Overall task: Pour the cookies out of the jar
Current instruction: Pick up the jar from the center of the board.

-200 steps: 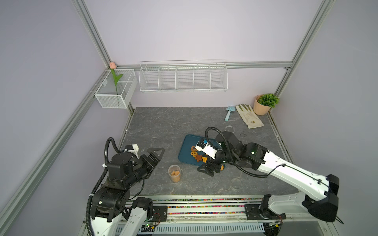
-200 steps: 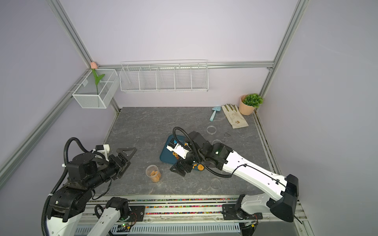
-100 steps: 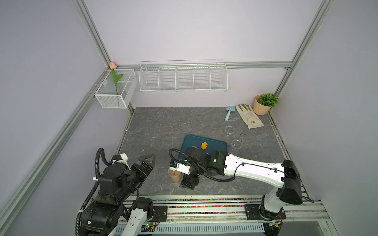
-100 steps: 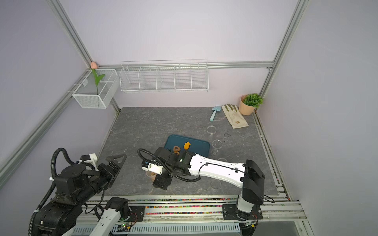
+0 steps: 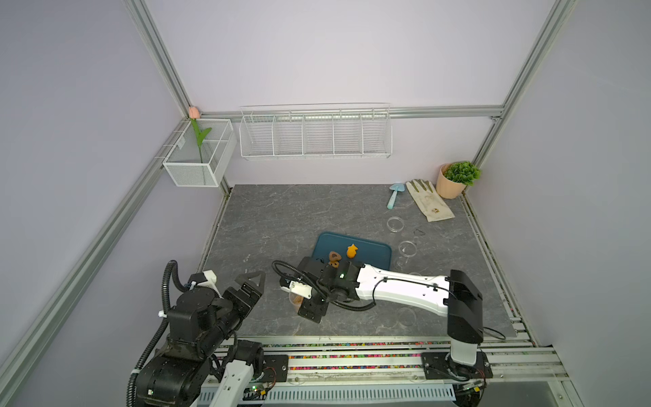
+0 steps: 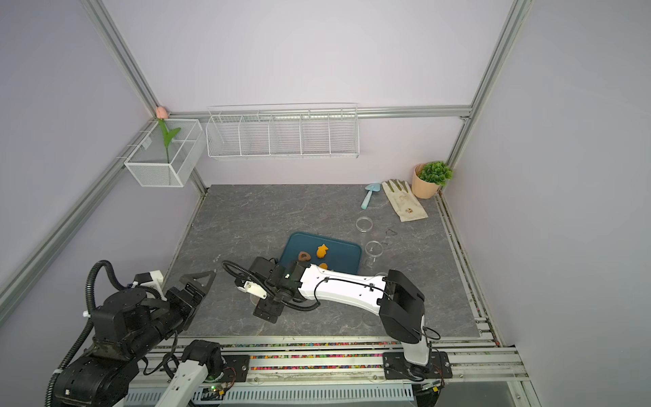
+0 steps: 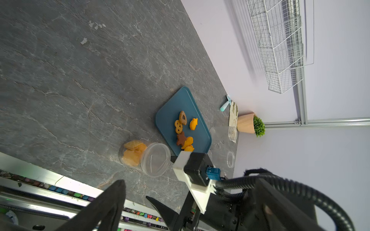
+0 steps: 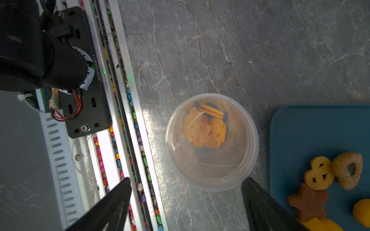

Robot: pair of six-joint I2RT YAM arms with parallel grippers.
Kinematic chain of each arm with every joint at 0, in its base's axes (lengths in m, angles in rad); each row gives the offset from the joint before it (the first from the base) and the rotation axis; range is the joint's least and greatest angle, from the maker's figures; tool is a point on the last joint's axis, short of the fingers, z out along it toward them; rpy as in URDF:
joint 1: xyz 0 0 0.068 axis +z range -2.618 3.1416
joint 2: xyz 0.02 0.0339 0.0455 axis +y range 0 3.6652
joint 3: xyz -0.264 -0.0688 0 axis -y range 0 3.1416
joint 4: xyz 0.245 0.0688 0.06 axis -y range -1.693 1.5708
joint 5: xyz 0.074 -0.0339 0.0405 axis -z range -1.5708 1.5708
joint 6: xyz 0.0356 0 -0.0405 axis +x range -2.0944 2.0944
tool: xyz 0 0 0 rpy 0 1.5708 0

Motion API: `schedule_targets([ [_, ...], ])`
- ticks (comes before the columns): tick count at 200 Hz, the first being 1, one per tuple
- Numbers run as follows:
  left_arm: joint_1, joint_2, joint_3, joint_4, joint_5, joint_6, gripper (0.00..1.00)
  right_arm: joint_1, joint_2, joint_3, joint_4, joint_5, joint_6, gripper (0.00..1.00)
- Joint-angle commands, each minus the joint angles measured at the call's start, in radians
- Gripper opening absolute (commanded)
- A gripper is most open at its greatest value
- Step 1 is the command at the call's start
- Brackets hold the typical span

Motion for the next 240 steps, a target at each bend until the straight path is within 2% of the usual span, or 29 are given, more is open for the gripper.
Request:
schedule_targets([
  [1, 0.005, -0.014, 0.021, -0.055, -0.024, 0.025, 0.99, 0.006, 0.029, 0.047, -0.043, 0.034, 0.009, 0.88],
  [72, 0.005, 0.002, 0.014, -0.043, -0.015, 0.04, 1.0, 0.003, 0.117, 0.132, -0.087, 0.054, 0.044, 0.9],
  [157, 0.005, 0.01, 0.023, -0.044, -0.007, 0.058, 1.0, -0.017, 0.189, 0.233, -0.127, 0.059, 0.102, 1.0],
  [240, 0.005, 0.012, 0.017, -0.031, -0.006, 0.061, 1.0, -0.032, 0.208, 0.275, -0.187, 0.042, 0.129, 0.81],
])
